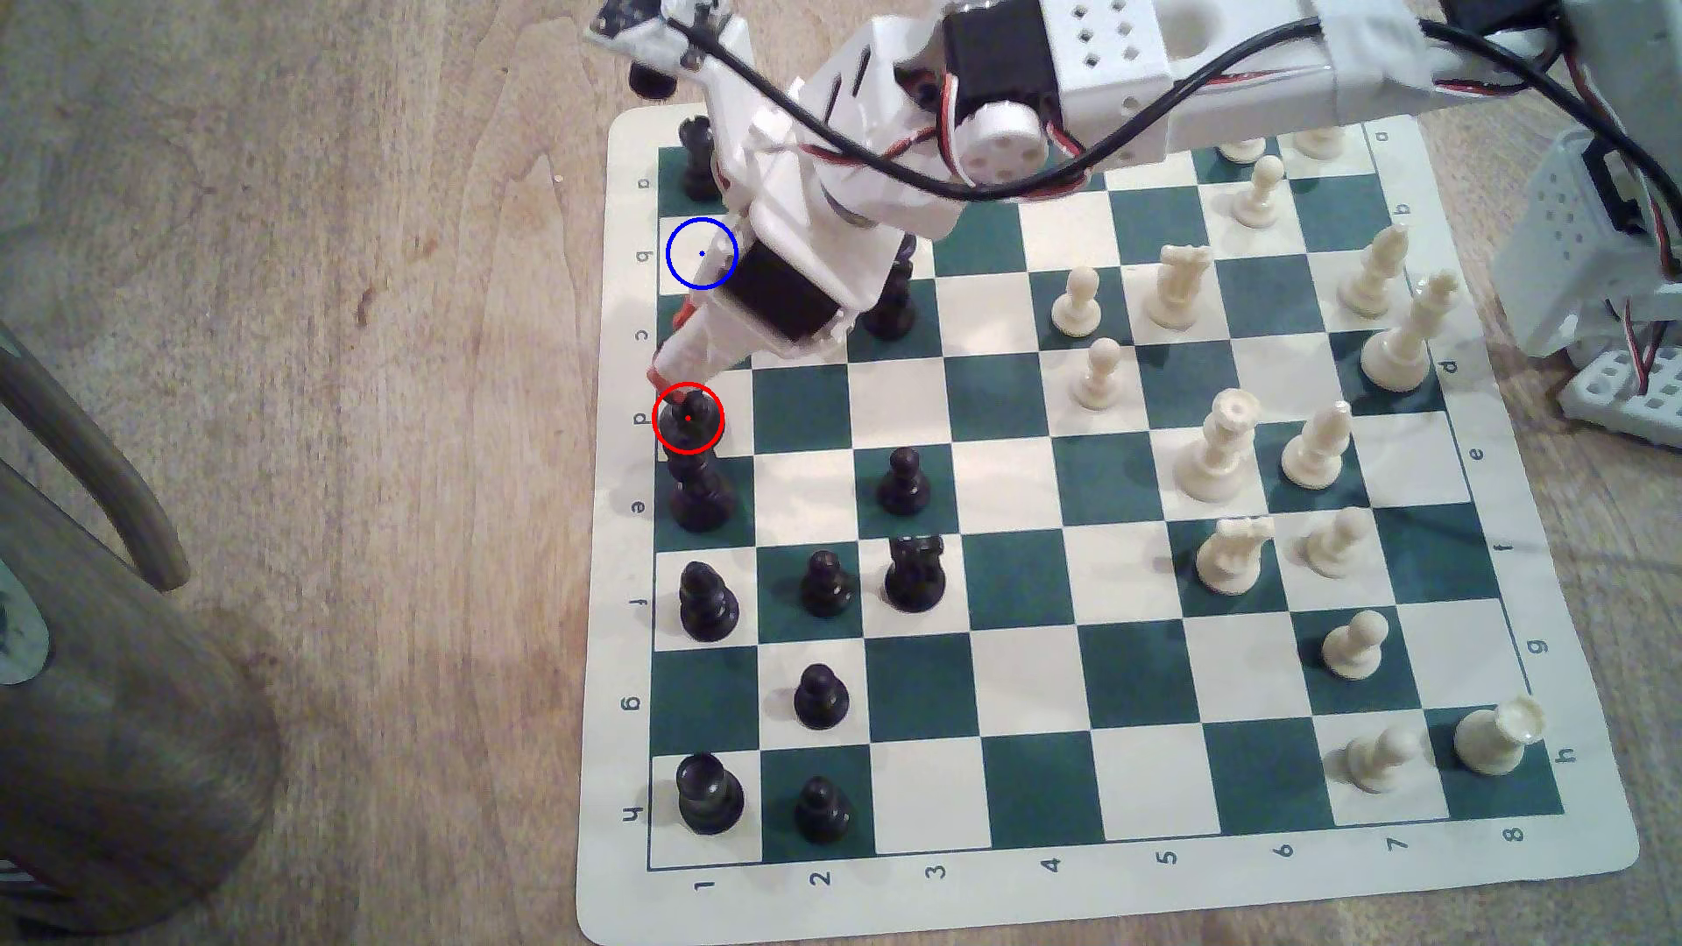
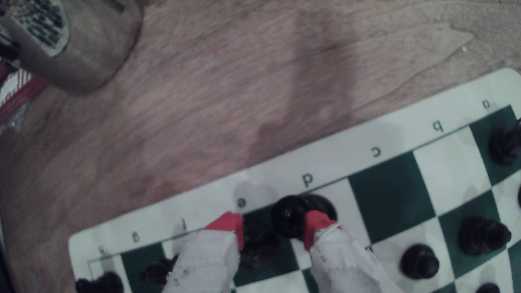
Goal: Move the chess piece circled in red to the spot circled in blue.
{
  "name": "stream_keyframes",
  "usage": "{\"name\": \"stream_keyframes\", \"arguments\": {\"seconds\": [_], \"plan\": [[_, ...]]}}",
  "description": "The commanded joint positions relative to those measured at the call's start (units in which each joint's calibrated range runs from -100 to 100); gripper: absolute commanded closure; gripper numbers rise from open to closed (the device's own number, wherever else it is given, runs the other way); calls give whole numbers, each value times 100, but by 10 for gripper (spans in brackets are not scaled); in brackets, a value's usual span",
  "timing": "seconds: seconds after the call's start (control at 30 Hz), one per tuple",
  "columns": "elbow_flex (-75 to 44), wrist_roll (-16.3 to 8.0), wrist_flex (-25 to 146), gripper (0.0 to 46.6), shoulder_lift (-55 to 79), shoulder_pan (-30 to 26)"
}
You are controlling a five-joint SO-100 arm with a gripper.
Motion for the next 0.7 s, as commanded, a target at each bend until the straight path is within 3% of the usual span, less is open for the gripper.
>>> {"name": "stream_keyframes", "arguments": {"seconds": [0.0, 0.17, 0.3, 0.67], "plan": [[-610, 24, -13, 345, -248, 96], [-610, 39, -21, 339, -239, 135], [-610, 44, -54, 294, -239, 159], [-637, 68, -193, 311, 41, 221]]}}
